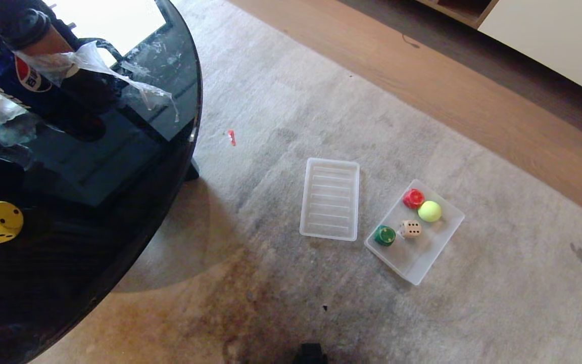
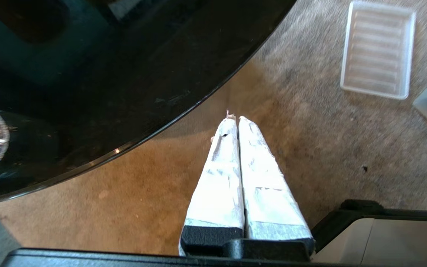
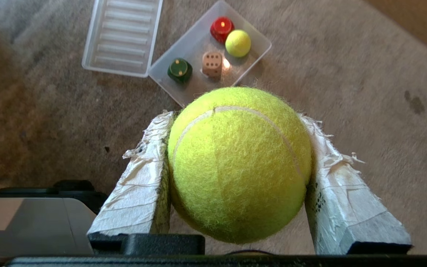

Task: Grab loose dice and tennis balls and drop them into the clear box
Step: Put the ball in the box

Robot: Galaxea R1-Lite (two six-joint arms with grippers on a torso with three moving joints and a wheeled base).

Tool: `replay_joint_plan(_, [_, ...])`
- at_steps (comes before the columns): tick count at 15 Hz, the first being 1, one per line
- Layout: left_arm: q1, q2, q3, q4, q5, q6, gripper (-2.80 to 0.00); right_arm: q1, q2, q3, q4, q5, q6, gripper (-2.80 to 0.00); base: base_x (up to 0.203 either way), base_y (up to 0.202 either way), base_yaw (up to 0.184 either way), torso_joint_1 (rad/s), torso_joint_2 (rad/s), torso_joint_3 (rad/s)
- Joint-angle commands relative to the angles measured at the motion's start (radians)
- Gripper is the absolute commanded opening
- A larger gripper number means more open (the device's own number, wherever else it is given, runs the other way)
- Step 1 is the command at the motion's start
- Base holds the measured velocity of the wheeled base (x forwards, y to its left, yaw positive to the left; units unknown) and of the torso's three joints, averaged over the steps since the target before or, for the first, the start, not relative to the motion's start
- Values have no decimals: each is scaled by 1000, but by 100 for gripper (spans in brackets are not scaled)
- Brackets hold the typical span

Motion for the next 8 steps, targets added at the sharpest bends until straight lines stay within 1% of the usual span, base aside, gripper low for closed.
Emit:
replay_joint_plan(1, [0, 0, 2, 0, 1, 0, -280, 0, 0, 0, 0, 0, 0, -280, 0, 0, 0, 2, 2, -194])
replay_joint_plan(8, [0, 0, 2, 0, 1, 0, -280, 0, 0, 0, 0, 0, 1, -280, 0, 0, 0, 3, 3, -198])
